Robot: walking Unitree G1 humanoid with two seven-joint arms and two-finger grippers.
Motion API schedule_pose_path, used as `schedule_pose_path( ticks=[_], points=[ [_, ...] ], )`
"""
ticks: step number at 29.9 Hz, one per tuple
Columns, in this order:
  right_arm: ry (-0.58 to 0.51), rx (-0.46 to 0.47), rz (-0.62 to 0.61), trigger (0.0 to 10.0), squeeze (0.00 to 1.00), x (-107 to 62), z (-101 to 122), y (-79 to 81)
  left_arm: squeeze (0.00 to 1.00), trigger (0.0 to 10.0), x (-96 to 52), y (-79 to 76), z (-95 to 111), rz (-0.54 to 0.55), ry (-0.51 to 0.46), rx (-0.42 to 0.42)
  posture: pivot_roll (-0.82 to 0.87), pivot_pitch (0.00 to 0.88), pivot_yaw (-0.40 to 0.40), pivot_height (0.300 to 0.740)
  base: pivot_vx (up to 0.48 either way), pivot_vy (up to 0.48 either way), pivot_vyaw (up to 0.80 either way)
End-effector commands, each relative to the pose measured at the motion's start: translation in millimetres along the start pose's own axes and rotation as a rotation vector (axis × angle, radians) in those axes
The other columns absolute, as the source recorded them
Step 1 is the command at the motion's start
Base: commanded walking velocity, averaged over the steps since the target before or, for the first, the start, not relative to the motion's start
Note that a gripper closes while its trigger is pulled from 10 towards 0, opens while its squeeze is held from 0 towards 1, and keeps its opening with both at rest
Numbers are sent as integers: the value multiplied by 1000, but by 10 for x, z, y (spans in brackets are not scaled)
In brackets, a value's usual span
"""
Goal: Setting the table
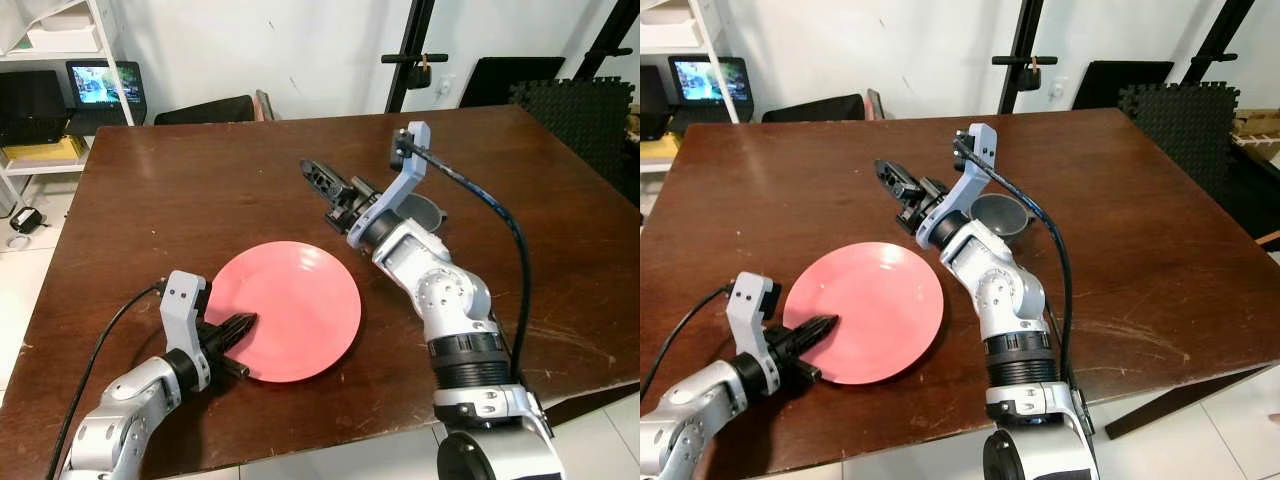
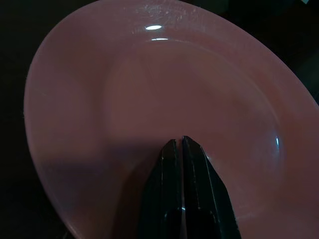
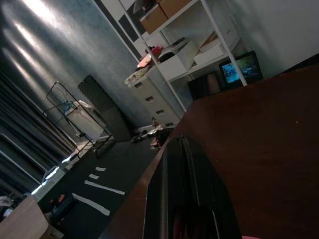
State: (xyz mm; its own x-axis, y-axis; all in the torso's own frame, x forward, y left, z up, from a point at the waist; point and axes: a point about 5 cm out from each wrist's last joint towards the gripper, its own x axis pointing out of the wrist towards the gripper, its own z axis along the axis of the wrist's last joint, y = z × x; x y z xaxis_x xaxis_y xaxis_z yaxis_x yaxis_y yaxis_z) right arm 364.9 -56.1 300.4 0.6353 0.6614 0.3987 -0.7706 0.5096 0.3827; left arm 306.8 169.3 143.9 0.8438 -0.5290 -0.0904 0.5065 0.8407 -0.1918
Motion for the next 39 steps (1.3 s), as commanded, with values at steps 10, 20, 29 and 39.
schedule_pose_path(
  ticks=[10, 20, 29, 39],
  points=[
    [11, 27, 19, 10000, 0, -19, 0, 5, 0, 10000, -173, 198, -407, 120, 289, 224, 11, 198, -3, 740, 0, 0, 0],
    [20, 29, 28, 10000, 0, -26, -22, 19, 0, 10000, -143, 265, -348, 191, 230, 63, 13, 193, -7, 740, 0, 0, 0],
    [24, 10, 49, 10000, 0, -39, -59, 50, 0, 10000, -67, 169, 461, 10, -27, 175, 27, 196, 5, 740, 0, 0, 0],
    [25, 4, 59, 10000, 0, -43, -58, 67, 0, 10000, -318, 372, 662, -92, 72, 330, 36, 199, 7, 740, 0, 0, 0]
  ],
)
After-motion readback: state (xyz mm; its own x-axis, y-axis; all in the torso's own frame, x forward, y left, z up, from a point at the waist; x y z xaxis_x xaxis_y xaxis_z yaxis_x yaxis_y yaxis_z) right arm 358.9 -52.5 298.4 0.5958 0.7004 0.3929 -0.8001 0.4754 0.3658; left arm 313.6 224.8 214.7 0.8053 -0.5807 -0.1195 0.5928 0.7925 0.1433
